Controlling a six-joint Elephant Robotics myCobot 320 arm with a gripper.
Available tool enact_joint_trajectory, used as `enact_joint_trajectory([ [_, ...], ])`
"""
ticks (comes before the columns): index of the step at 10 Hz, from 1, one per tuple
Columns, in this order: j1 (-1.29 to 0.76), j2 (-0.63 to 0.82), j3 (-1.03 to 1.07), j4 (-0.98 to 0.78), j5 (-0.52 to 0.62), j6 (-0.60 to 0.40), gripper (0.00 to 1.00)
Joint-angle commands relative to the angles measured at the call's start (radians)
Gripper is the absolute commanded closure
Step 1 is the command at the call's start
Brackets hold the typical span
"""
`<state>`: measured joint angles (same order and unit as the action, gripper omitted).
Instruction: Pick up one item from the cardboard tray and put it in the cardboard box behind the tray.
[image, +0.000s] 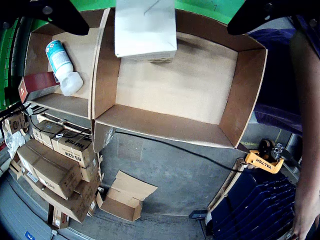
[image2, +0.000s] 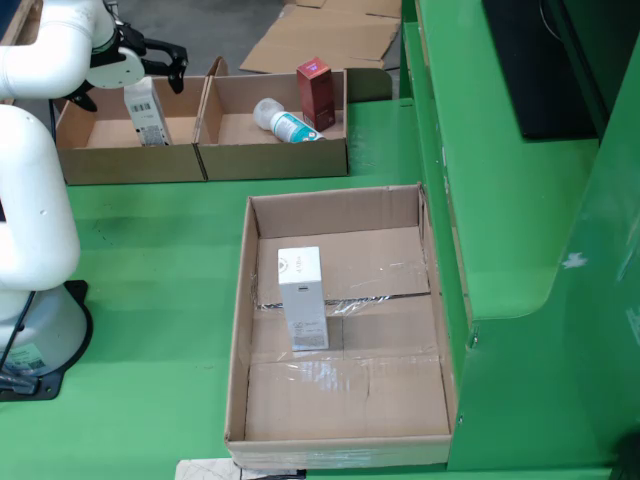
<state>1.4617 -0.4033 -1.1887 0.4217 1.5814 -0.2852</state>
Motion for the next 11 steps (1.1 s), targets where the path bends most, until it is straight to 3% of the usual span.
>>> enact_joint_trajectory([
  [1,-0.018,0.040,0.192,-0.157,-0.014,-0.011,0.00],
  [4,-0.018,0.040,0.192,-0.157,-0.014,-0.011,0.00],
  [5,0.004,0.016,0.509,-0.450,-0.096,-0.007,0.00],
  [6,0.004,0.016,0.509,-0.450,-0.096,-0.007,0.00],
  [7,0.027,-0.018,0.736,-0.644,-0.158,0.011,0.00],
  [9,0.027,-0.018,0.736,-0.644,-0.158,0.011,0.00],
  [10,0.035,-0.049,0.893,-0.773,-0.172,0.022,0.00],
  [11,0.035,-0.049,0.893,-0.773,-0.172,0.022,0.00],
])
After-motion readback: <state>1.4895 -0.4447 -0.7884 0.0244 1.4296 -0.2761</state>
